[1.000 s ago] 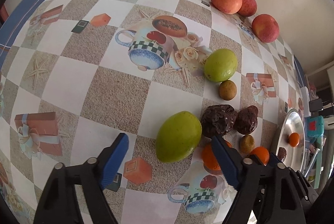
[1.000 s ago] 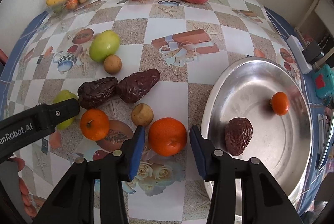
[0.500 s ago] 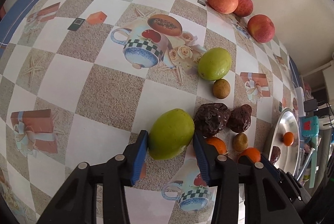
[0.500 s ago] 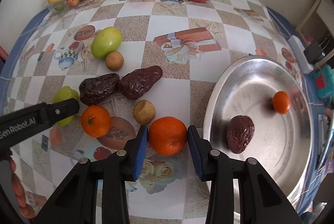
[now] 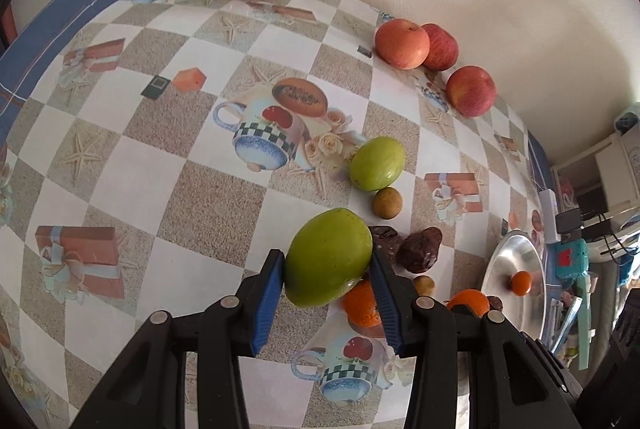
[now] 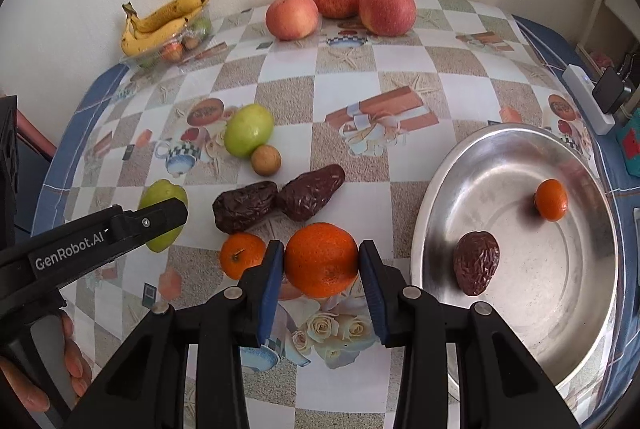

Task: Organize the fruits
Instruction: 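Grasp a large orange with the right gripper while the left gripper grasps a green pear, then carry the orange and green pear into the steel bowl and open both grippers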

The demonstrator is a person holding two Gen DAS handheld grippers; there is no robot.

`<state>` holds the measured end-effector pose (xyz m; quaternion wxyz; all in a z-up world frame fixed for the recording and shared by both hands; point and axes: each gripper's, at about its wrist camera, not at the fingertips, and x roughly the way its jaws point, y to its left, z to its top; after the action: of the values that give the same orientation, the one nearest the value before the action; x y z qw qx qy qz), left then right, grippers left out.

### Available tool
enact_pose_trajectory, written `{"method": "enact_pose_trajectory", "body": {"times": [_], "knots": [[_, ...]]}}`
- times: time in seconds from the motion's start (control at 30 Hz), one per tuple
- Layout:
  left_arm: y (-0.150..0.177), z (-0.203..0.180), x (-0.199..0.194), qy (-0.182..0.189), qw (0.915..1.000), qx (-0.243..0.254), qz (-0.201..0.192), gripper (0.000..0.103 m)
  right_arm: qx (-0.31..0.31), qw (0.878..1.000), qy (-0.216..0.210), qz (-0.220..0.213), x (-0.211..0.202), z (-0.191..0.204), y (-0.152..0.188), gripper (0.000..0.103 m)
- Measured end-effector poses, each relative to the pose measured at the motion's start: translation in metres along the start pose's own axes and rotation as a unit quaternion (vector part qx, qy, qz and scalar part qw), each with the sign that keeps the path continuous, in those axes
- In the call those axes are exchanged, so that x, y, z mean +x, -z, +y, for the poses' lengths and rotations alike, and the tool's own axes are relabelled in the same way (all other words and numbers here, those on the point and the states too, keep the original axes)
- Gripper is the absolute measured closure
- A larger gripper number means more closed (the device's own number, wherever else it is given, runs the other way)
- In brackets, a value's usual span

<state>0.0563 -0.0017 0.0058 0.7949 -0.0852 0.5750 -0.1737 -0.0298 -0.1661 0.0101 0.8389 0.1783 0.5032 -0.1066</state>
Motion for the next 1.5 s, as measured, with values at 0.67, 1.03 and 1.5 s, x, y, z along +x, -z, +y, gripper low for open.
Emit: {"method": "enact_pose_trajectory", "body": {"times": [0.67, 1.03, 1.5], "knots": [[0.018, -0.047, 0.005, 0.015, 0.9973, 0.071, -0.006, 0.056, 0.077, 0.997, 0.012, -0.021, -0.016, -0.053, 0.0, 0.063], [0.062, -0.123, 0.02, 0.068, 0.9797, 0.188, 0.01, 0.056, 0.198, 0.975, 0.083, -0.052, -0.042, -0.137, 0.012, 0.063], [0.1, -0.175, 0.025, 0.119, 0.951, 0.285, 0.019, 0.056, 0.238, 0.964, 0.099, -0.069, -0.056, -0.163, 0.018, 0.063]]}}
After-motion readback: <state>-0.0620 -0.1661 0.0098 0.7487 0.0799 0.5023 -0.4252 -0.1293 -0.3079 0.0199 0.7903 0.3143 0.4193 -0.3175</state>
